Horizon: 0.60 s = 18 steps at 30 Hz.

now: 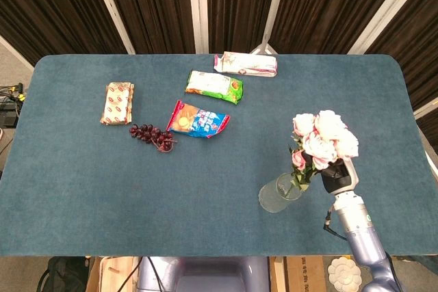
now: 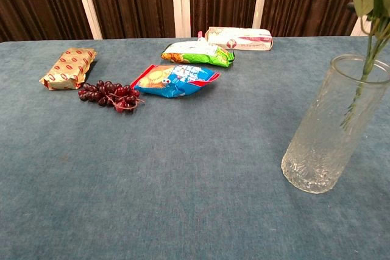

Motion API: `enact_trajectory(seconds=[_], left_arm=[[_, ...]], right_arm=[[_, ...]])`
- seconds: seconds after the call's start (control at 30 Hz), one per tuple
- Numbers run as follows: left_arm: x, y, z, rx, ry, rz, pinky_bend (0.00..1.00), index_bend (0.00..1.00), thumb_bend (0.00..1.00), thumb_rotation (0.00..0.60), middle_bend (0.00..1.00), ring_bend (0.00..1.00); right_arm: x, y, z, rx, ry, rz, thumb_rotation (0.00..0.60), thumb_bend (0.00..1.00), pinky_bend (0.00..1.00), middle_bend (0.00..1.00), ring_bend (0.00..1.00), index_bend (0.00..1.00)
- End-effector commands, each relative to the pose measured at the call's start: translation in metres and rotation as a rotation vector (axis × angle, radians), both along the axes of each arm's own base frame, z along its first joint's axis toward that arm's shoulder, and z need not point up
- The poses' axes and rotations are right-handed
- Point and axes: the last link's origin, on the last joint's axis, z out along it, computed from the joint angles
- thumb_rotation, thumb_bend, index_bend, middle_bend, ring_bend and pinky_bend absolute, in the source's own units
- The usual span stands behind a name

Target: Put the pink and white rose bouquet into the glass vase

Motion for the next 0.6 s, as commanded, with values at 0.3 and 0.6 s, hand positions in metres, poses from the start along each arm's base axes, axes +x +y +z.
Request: enact_trajectory(seconds=[0.3,0.6], left_arm=[[0.000,0.001,-0.001,-0.002,0.002,0.003,0.00,0.10,0.19,0.600,0.00,0.00],[0.000,0.001,-0.001,-0.004,0.003,0.003,0.00,0.10,0.19,0.600,0.00,0.00]], right_arm=[[-0.003,0.004,-0.013,0.013,0.003,0.015,0.600,0.24,0.04,0.54,0.55,0.67],[-0.007,0.003,-0.022,0.030,0.010,0.018,0.600,0.24,0.04,0.54,0.55,0.67]])
